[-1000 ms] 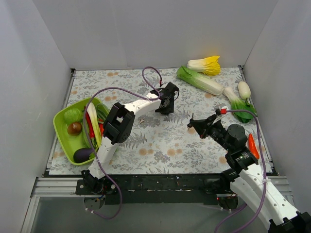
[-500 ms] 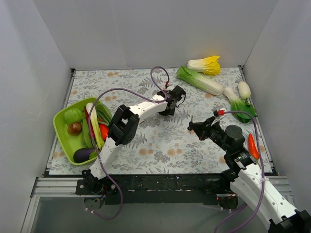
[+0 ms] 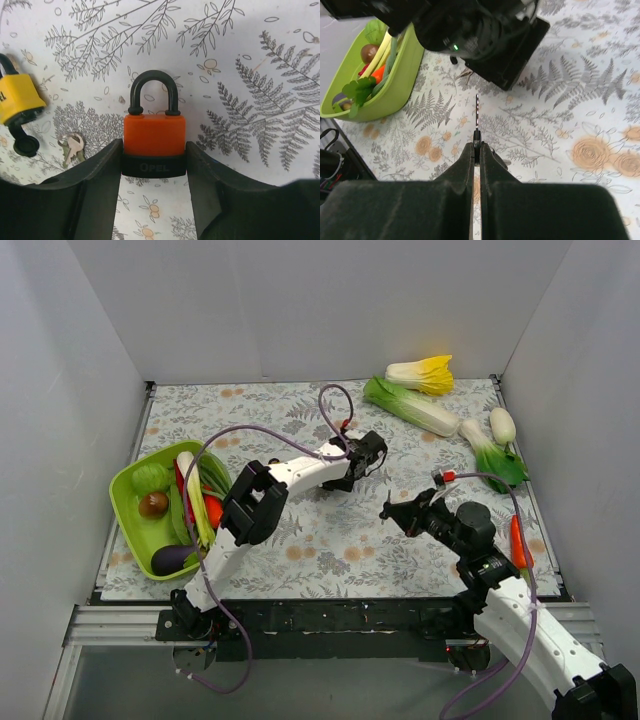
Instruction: Unlock with the key
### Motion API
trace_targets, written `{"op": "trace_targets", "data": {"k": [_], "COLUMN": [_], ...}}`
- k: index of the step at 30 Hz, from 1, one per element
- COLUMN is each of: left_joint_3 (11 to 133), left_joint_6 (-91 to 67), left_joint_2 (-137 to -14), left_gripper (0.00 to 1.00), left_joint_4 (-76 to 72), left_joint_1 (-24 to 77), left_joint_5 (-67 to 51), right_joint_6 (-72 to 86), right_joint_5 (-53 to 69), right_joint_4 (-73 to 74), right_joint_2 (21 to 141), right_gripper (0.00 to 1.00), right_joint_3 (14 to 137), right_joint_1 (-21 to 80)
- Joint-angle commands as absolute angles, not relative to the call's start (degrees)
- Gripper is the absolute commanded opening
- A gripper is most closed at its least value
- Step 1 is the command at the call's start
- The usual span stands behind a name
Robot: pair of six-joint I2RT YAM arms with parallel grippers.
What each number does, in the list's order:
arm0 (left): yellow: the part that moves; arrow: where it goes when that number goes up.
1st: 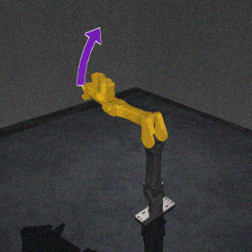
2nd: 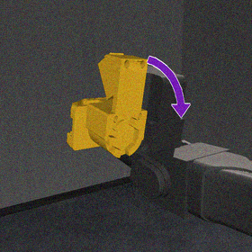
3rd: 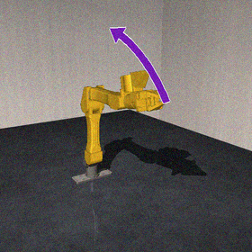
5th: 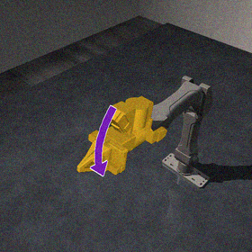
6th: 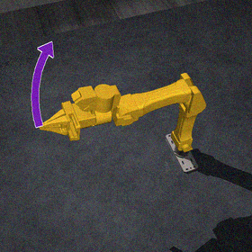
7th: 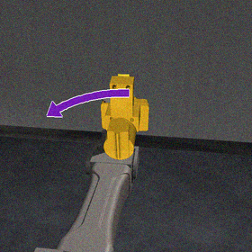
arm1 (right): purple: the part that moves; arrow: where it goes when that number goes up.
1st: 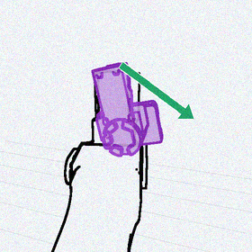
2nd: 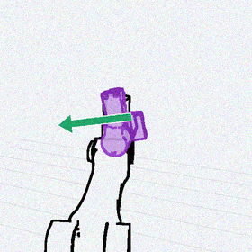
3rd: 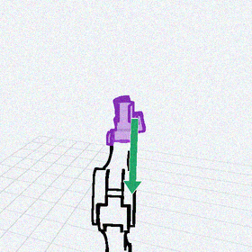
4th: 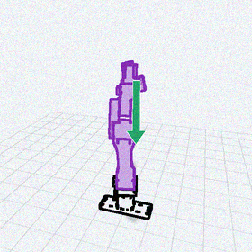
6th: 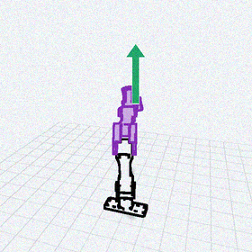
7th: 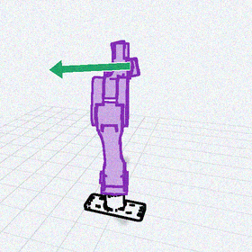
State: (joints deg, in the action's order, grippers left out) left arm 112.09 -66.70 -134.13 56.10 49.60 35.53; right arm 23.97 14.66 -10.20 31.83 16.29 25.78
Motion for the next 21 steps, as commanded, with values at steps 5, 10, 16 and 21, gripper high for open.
{"op": "trace_targets", "data": {"k": [5,10,16,21], "left_joint_3": [106.5,92.6,84.9,80.3], "left_joint_6": [-76.6,-80.8,-84.6,-86.4], "left_joint_2": [-119.8,-110.6,-104.2,-100.7], "left_gripper": [0.00,0.00,0.00,0.00], "left_joint_4": [49.3,37.4,32.2,27.5], "left_joint_1": [49.2,49.2,49.8,51.2], "left_joint_5": [29.1,25.0,24.0,23.6], "right_joint_6": [33.8,40.5,45.1,49.5], "right_joint_5": [18.4,20.9,23.5,27.4], "right_joint_4": [-22.9,-34.9,-45.4,-54.8], "right_joint_2": [33.1,38.9,50.8,60.1], "right_gripper": [0.01,0.01,0.01,0.01], "right_joint_3": [8.9,4.7,6.1,8.3], "right_joint_1": [27.7,30.1,31.8,32.3]}}
